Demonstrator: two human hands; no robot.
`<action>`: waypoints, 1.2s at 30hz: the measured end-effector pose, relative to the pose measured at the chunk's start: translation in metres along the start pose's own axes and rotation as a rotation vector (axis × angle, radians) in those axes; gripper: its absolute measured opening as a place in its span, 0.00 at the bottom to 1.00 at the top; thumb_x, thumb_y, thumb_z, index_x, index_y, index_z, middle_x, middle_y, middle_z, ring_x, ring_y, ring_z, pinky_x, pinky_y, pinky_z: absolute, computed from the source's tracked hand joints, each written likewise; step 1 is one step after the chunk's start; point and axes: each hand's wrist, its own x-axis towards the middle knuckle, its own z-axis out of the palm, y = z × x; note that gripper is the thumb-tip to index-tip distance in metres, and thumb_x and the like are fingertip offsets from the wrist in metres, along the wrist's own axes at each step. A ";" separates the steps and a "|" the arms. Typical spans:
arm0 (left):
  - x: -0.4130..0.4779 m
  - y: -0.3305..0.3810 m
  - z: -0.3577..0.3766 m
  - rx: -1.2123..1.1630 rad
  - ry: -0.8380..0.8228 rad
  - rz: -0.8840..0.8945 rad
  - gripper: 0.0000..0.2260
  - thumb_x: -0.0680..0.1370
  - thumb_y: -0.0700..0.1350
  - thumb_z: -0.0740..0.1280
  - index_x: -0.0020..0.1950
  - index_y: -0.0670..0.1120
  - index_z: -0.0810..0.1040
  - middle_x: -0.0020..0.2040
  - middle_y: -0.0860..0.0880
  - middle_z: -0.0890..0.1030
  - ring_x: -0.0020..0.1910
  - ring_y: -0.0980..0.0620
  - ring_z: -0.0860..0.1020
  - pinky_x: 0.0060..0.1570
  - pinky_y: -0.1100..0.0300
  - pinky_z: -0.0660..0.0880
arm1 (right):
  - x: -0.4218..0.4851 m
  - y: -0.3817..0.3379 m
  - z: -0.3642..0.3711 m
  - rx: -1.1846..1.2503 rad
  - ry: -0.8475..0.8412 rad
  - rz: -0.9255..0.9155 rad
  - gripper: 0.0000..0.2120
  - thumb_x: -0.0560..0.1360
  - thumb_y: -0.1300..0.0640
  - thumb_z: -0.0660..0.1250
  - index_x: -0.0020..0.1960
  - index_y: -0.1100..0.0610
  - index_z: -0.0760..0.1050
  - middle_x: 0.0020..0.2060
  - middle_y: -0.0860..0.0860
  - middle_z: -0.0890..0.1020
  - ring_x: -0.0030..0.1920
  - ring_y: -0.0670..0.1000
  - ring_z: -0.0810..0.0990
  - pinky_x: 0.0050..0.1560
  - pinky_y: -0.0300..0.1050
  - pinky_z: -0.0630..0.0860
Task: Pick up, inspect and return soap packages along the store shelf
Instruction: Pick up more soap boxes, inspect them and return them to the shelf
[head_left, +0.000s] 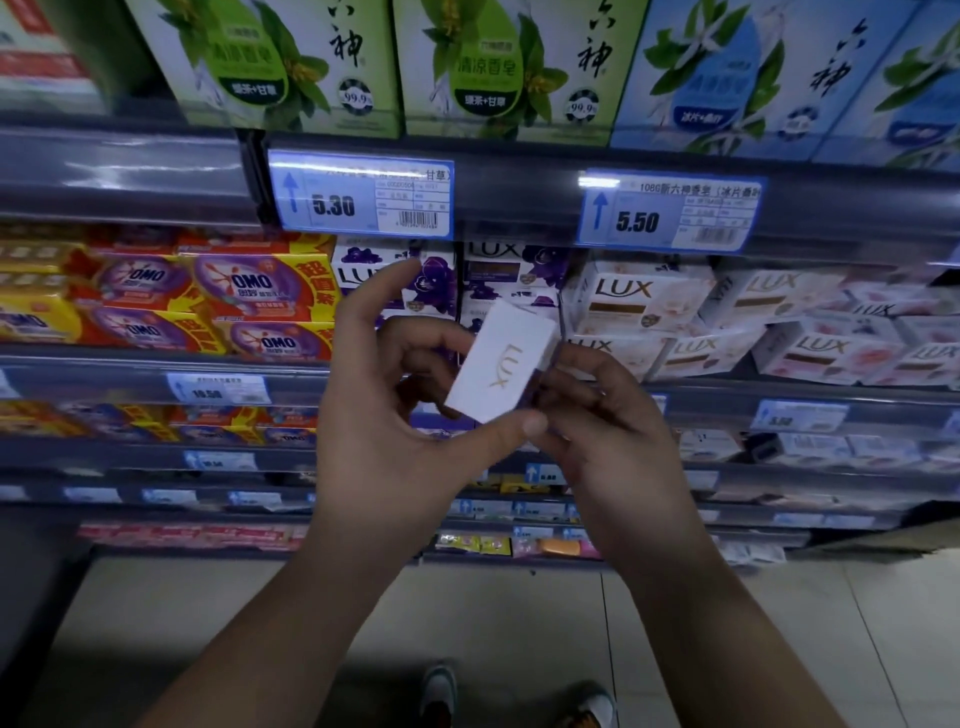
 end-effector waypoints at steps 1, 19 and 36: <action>0.000 0.001 0.001 -0.010 0.000 0.020 0.44 0.64 0.48 0.83 0.75 0.52 0.64 0.50 0.52 0.83 0.47 0.47 0.81 0.45 0.53 0.78 | 0.000 0.001 0.002 0.020 -0.002 0.008 0.17 0.79 0.73 0.63 0.61 0.56 0.78 0.54 0.54 0.88 0.56 0.53 0.87 0.57 0.52 0.84; 0.002 -0.039 -0.016 -0.274 -0.126 -0.177 0.22 0.78 0.28 0.66 0.68 0.45 0.75 0.62 0.48 0.83 0.60 0.49 0.81 0.50 0.58 0.80 | -0.019 -0.013 0.008 -0.323 -0.085 -0.647 0.17 0.72 0.69 0.74 0.54 0.51 0.80 0.71 0.52 0.75 0.73 0.51 0.73 0.68 0.50 0.75; 0.007 -0.029 -0.020 -0.162 -0.122 0.063 0.33 0.67 0.16 0.61 0.60 0.47 0.84 0.69 0.49 0.81 0.72 0.51 0.75 0.51 0.70 0.75 | -0.017 -0.006 -0.006 -0.224 -0.004 -0.527 0.19 0.75 0.67 0.71 0.59 0.48 0.76 0.68 0.48 0.80 0.71 0.48 0.77 0.65 0.49 0.79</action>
